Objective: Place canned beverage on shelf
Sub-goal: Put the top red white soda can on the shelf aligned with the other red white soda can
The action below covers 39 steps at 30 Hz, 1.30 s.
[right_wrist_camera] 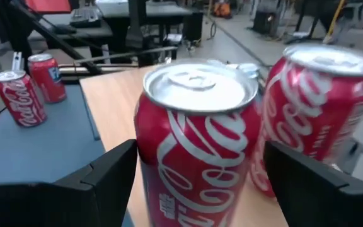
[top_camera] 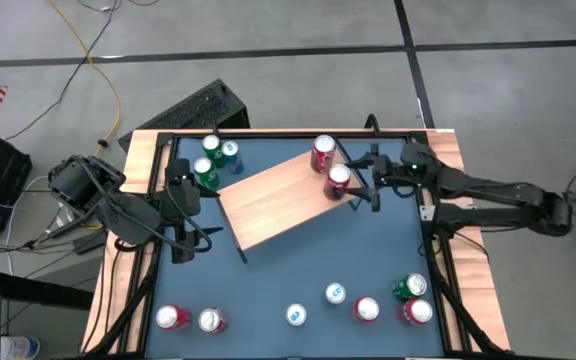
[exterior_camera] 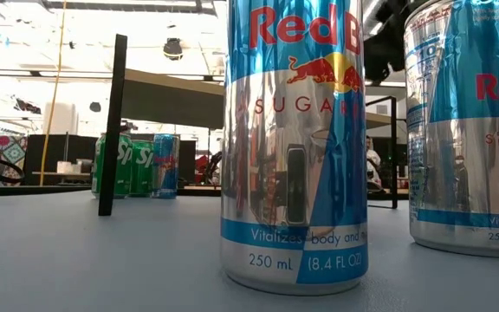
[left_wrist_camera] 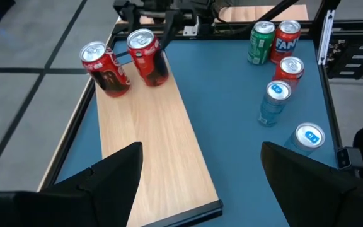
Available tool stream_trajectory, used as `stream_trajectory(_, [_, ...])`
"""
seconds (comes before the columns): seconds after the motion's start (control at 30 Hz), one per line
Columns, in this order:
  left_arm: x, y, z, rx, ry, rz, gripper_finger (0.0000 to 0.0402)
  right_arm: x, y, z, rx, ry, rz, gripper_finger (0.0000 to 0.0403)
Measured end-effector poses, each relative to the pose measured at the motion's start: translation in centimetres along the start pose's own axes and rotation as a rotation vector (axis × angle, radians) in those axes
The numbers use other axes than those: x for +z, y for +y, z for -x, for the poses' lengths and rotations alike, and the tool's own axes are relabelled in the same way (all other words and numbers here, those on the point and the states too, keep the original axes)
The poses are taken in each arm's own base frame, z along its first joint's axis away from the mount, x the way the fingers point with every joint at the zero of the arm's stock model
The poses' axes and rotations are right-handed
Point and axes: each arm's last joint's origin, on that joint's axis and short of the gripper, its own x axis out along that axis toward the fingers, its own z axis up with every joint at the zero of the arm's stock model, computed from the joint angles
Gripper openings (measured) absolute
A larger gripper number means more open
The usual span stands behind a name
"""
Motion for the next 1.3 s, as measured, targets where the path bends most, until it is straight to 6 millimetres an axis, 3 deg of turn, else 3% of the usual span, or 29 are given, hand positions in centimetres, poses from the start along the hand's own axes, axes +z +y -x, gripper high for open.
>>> stream_trajectory(0.2, [0.0, 0.0, 0.0, 0.000, 0.000, 0.003, 0.0309, -0.6, -0.3, -1.0, -0.006, 0.029, -0.032, 0.0318])
stream_trajectory(0.57, [-0.1, 0.0, 0.0, -0.017, 0.014, 0.000, 0.0309, -0.2, 1.5, -0.7, -0.108, 0.045, -0.078, 0.0234])
stream_trajectory(0.93, [-0.2, 0.0, 0.0, -0.019, 0.022, -0.008, 0.0309, -0.2, 4.1, -0.6, -0.336, 0.065, -0.135, 0.0234])
stream_trajectory(1.3, [-0.1, 0.1, 0.0, 0.002, 0.013, -0.007, 0.0309, -0.3, 5.9, -0.4, -0.452, 0.030, -0.209, 0.0234])
